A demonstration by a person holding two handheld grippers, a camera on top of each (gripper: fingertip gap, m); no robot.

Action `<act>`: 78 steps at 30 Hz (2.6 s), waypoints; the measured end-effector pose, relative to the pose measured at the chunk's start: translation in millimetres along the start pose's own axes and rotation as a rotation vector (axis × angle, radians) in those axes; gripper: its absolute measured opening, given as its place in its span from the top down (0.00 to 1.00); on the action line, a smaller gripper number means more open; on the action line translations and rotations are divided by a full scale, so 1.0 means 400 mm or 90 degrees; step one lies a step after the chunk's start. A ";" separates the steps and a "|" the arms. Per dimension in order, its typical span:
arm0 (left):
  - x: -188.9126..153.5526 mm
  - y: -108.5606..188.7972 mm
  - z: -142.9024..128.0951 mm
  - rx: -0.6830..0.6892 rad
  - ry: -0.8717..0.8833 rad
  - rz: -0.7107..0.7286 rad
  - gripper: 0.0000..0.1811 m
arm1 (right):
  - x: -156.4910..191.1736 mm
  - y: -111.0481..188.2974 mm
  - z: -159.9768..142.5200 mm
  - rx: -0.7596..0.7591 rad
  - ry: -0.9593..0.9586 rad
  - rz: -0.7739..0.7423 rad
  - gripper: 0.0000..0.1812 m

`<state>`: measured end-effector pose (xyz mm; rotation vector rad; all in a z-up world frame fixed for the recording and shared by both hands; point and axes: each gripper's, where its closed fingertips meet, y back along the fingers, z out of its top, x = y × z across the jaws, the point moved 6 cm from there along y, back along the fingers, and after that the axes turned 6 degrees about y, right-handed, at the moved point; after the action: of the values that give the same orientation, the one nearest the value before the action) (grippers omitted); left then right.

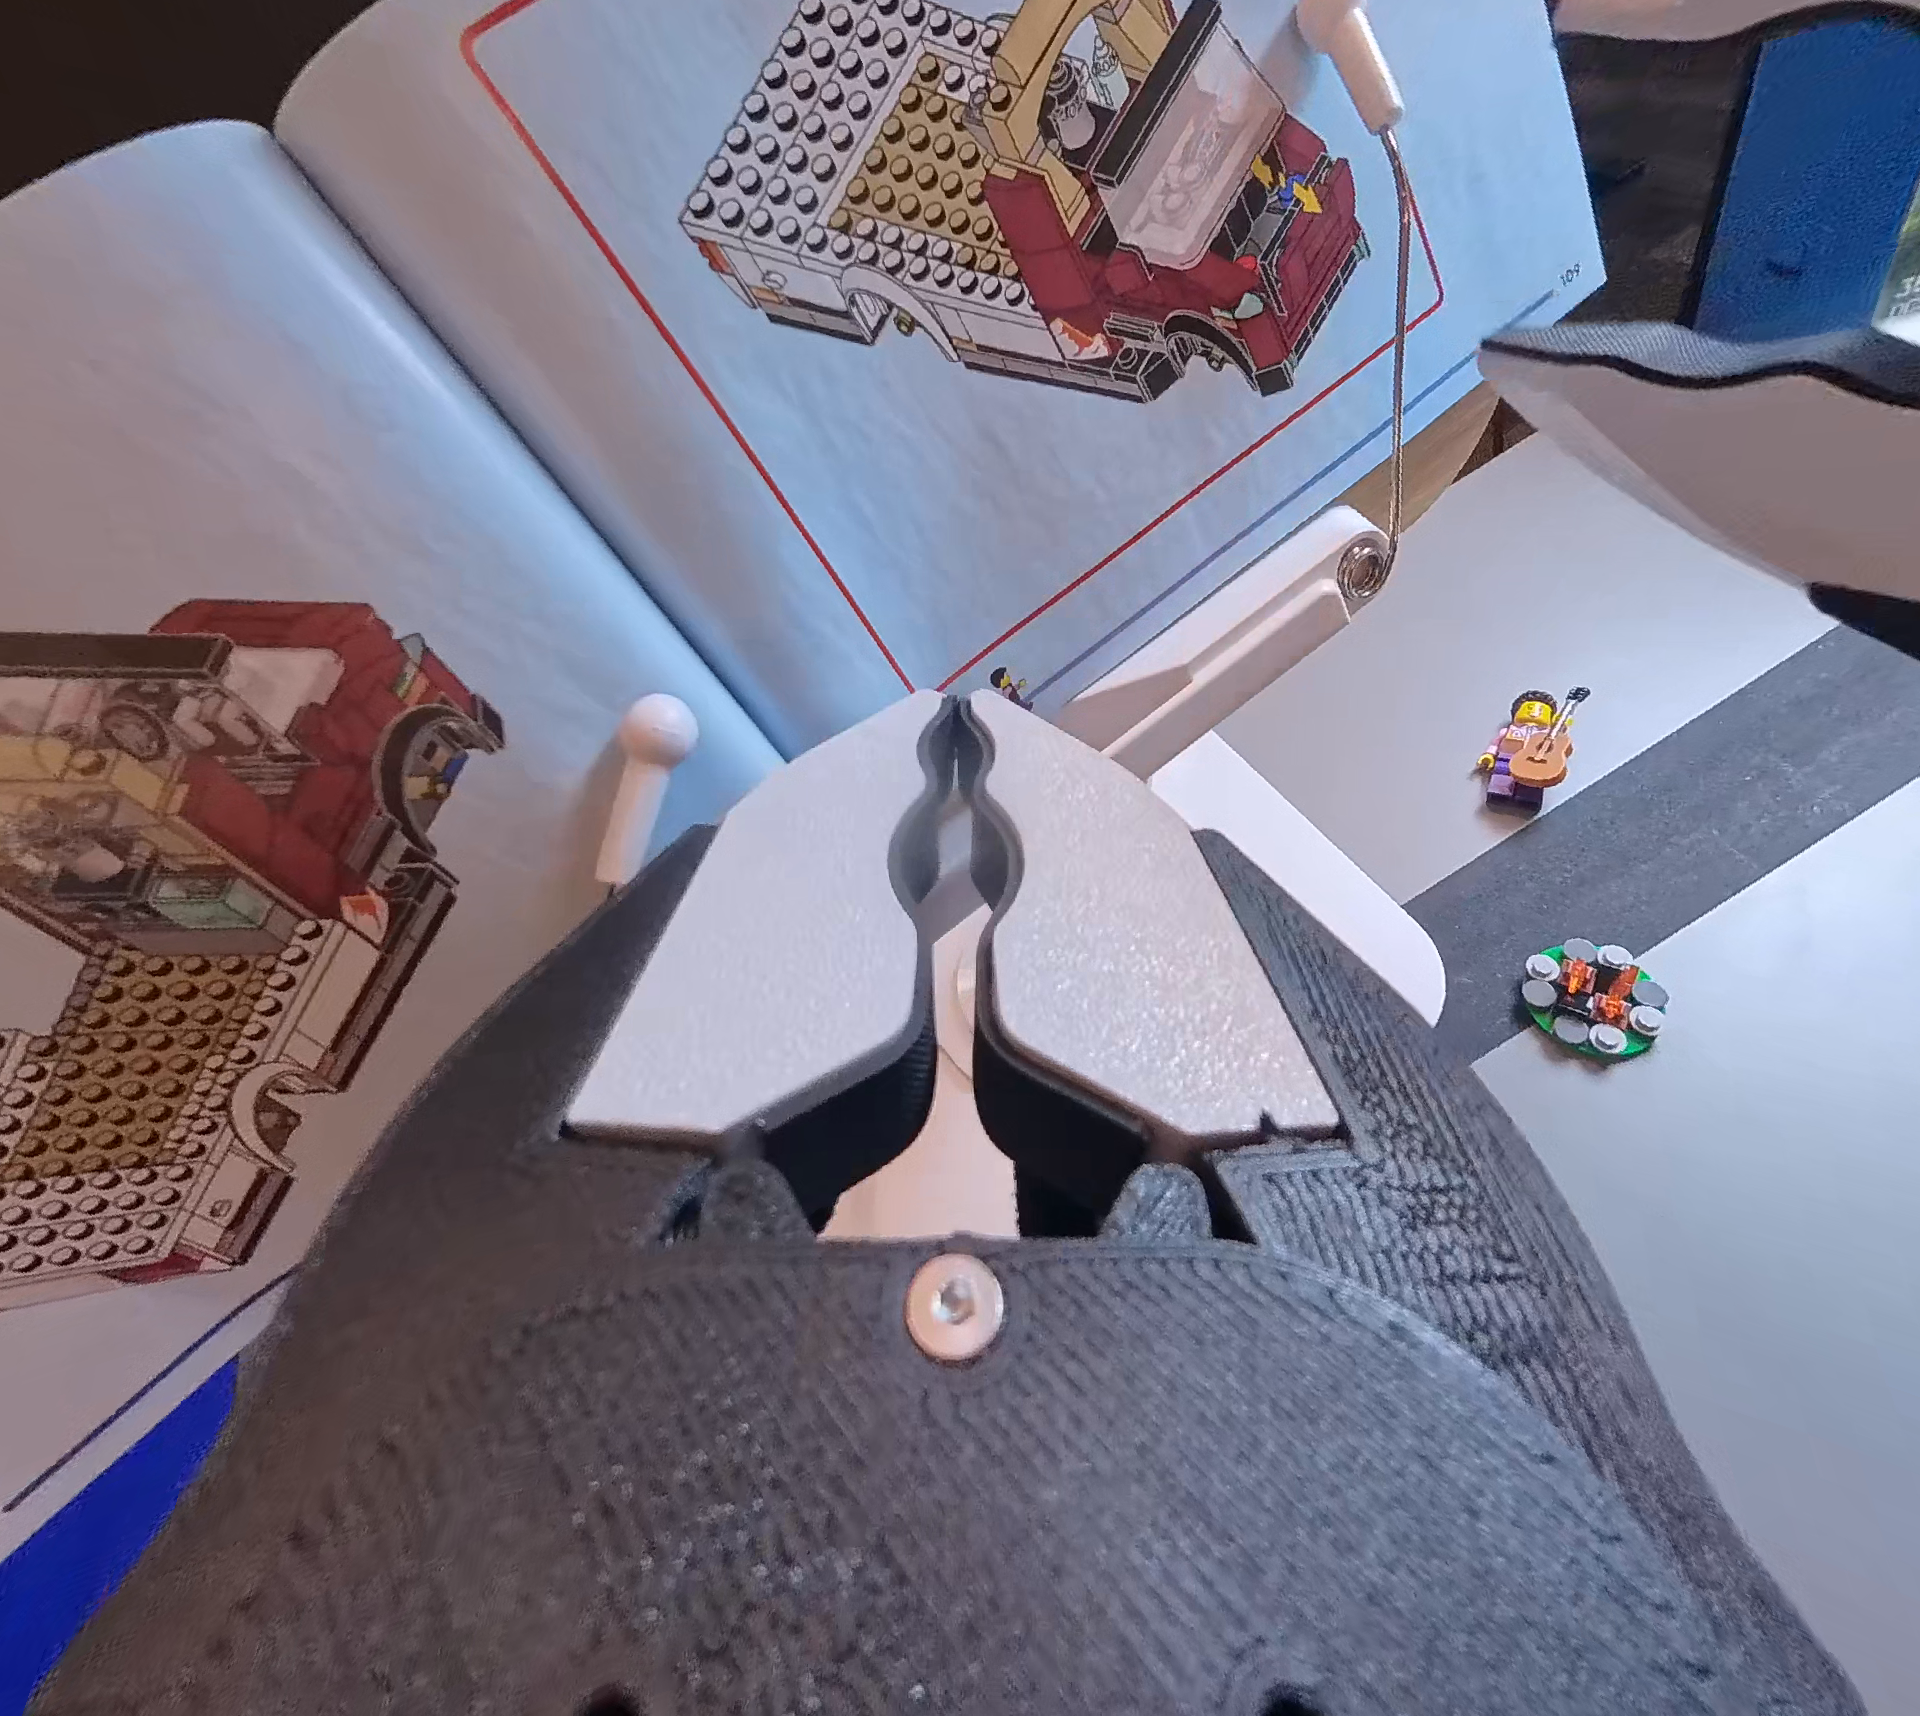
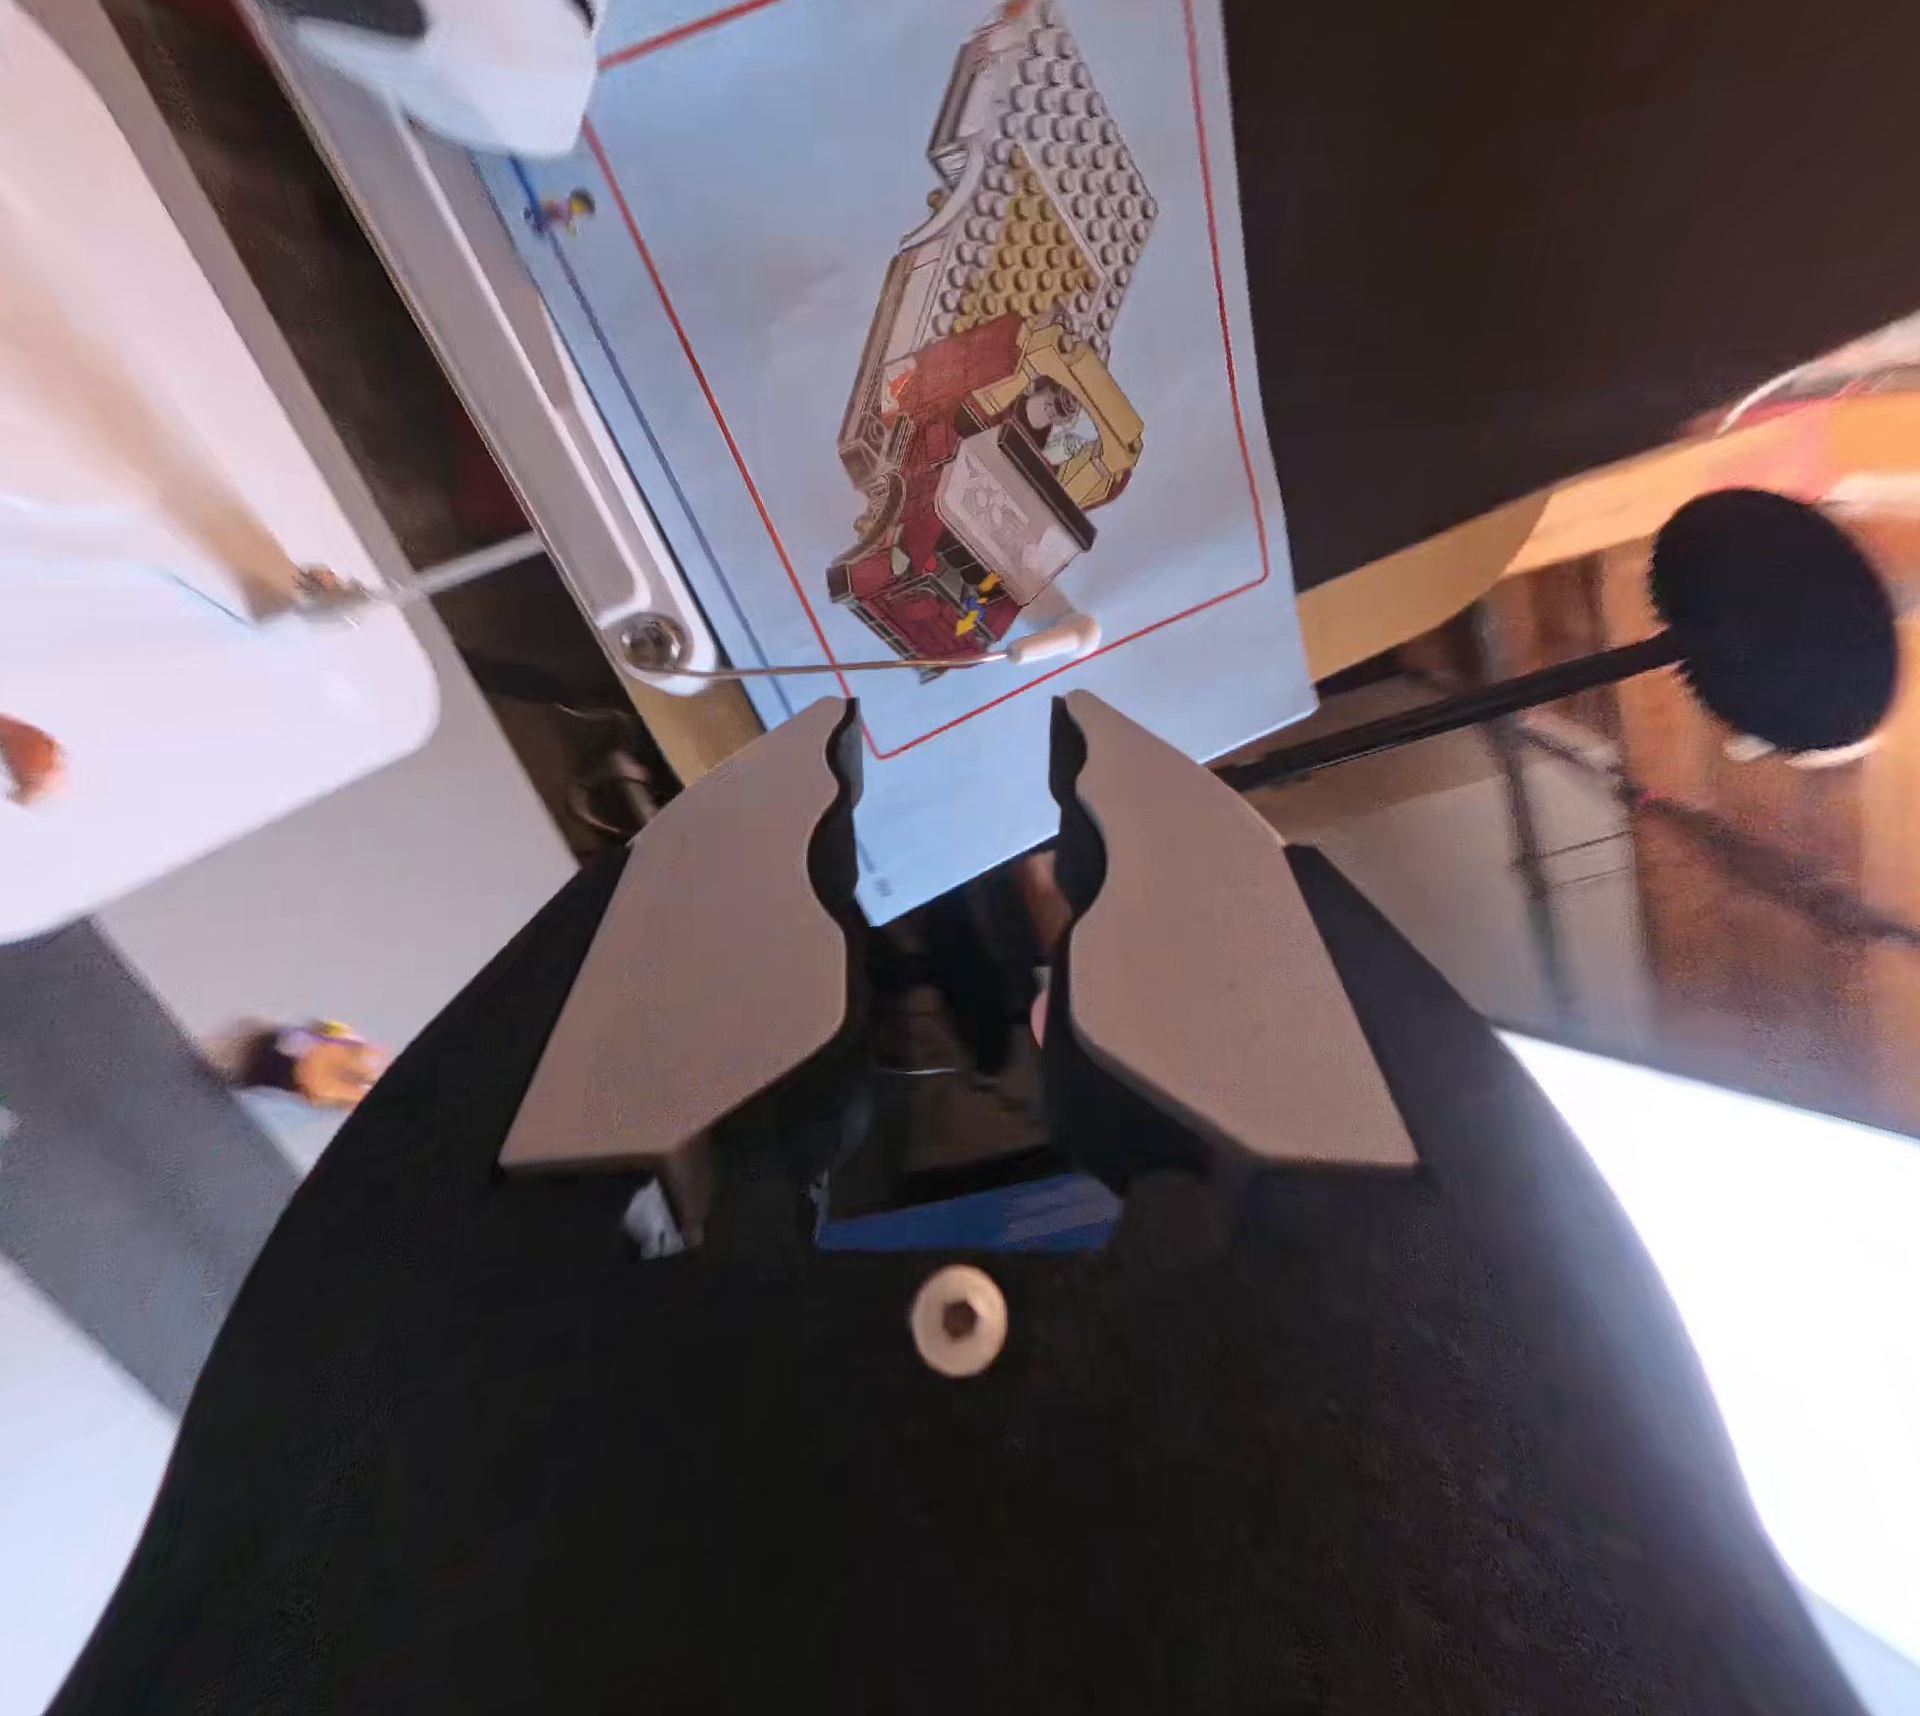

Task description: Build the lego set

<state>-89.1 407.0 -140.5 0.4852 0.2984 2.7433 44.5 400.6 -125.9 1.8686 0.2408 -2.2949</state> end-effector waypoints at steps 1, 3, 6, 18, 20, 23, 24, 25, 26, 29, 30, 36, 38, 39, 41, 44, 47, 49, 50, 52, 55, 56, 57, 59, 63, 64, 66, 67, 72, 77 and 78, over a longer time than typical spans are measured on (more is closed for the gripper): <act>-0.001 0.002 0.000 -0.003 0.004 -0.001 1.00 | 0.004 0.010 0.001 -0.007 -0.083 0.018 0.80; -0.002 0.016 0.002 -0.023 0.014 -0.004 1.00 | 0.012 0.031 0.001 -0.022 -0.232 0.049 0.79; 0.003 0.051 0.000 -0.050 0.046 -0.006 1.00 | 0.024 0.070 0.004 -0.050 -0.402 0.072 0.79; 0.102 0.247 -0.067 -0.152 0.173 0.042 1.00 | 0.050 0.274 0.022 -0.112 -0.727 0.148 0.78; 0.120 0.281 -0.082 -0.169 0.189 0.062 1.00 | 0.049 0.298 0.022 -0.112 -0.725 0.138 0.78; 0.143 0.331 -0.102 -0.190 0.213 0.082 1.00 | 0.042 0.323 0.028 -0.126 -0.719 0.114 0.78; 0.149 0.348 -0.108 -0.199 0.221 0.088 1.00 | 0.037 0.328 0.031 -0.132 -0.720 0.109 0.78; 0.154 0.364 -0.115 -0.208 0.225 0.092 1.00 | 0.032 0.333 0.033 -0.139 -0.722 0.102 0.78; 0.160 0.378 -0.121 -0.216 0.225 0.097 1.00 | 0.026 0.338 0.035 -0.148 -0.728 0.095 0.78; 0.182 0.402 -0.126 -0.236 0.221 0.110 1.00 | 0.016 0.350 0.041 -0.165 -0.740 0.082 0.78; 0.191 0.405 -0.126 -0.242 0.221 0.114 1.00 | 0.017 0.353 0.043 -0.168 -0.739 0.080 0.78; 0.202 0.386 -0.147 -0.232 0.227 0.116 1.00 | 0.032 0.353 0.052 -0.172 -0.727 0.086 0.77; 0.194 0.377 -0.155 -0.227 0.222 0.111 1.00 | 0.040 0.350 0.050 -0.169 -0.718 0.088 0.77; 0.189 0.373 -0.158 -0.225 0.217 0.109 1.00 | 0.044 0.348 0.049 -0.166 -0.713 0.088 0.77; 0.181 0.364 -0.165 -0.218 0.209 0.105 1.00 | 0.050 0.346 0.046 -0.164 -0.709 0.091 0.77; 0.175 0.356 -0.169 -0.210 0.211 0.093 0.94 | 0.052 0.344 0.044 -0.161 -0.717 0.089 0.77; 0.175 0.359 -0.167 -0.213 0.210 0.093 0.94 | 0.050 0.345 0.042 -0.158 -0.715 0.085 0.77; 0.176 0.362 -0.165 -0.215 0.209 0.094 0.94 | 0.046 0.348 0.042 -0.158 -0.715 0.080 0.77; 0.178 0.364 -0.164 -0.215 0.209 0.095 0.94 | 0.043 0.350 0.043 -0.159 -0.718 0.079 0.77; 0.181 0.368 -0.163 -0.215 0.210 0.096 0.93 | 0.035 0.354 0.045 -0.163 -0.727 0.078 0.77; 0.198 0.374 -0.154 -0.221 0.213 0.105 0.94 | 0.023 0.359 0.048 -0.170 -0.730 0.071 0.77; 0.208 0.374 -0.147 -0.225 0.215 0.112 0.95 | 0.021 0.359 0.048 -0.171 -0.730 0.071 0.77; 0.221 0.372 -0.138 -0.230 0.213 0.124 0.97 | 0.021 0.358 0.049 -0.171 -0.732 0.072 0.77; 0.251 0.364 -0.119 -0.239 0.212 0.143 1.00 | 0.023 0.354 0.048 -0.170 -0.734 0.075 0.77; 0.311 0.336 -0.093 -0.253 0.242 0.148 0.99 | 0.027 0.348 0.042 -0.164 -0.730 0.067 0.78; 0.324 0.328 -0.086 -0.259 0.245 0.151 0.99 | 0.027 0.346 0.040 -0.165 -0.728 0.065 0.78; 0.344 0.309 -0.073 -0.261 0.240 0.151 0.97 | 0.029 0.341 0.036 -0.166 -0.728 0.066 0.78; 0.351 0.299 -0.067 -0.263 0.236 0.152 0.97 | 0.030 0.340 0.034 -0.165 -0.729 0.067 0.78; 0.380 0.263 -0.057 -0.268 0.217 0.159 0.96 | 0.037 0.335 0.026 -0.162 -0.727 0.071 0.78; 0.394 0.246 -0.062 -0.260 0.208 0.159 0.96 | 0.043 0.333 0.024 -0.162 -0.726 0.078 0.78; 0.395 0.246 -0.063 -0.258 0.206 0.158 0.96 | 0.043 0.334 0.025 -0.161 -0.725 0.078 0.78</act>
<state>-266.4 370.1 -91.5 -0.0341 -0.2609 3.0078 62.8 267.9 -143.0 0.2820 0.2110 -2.6444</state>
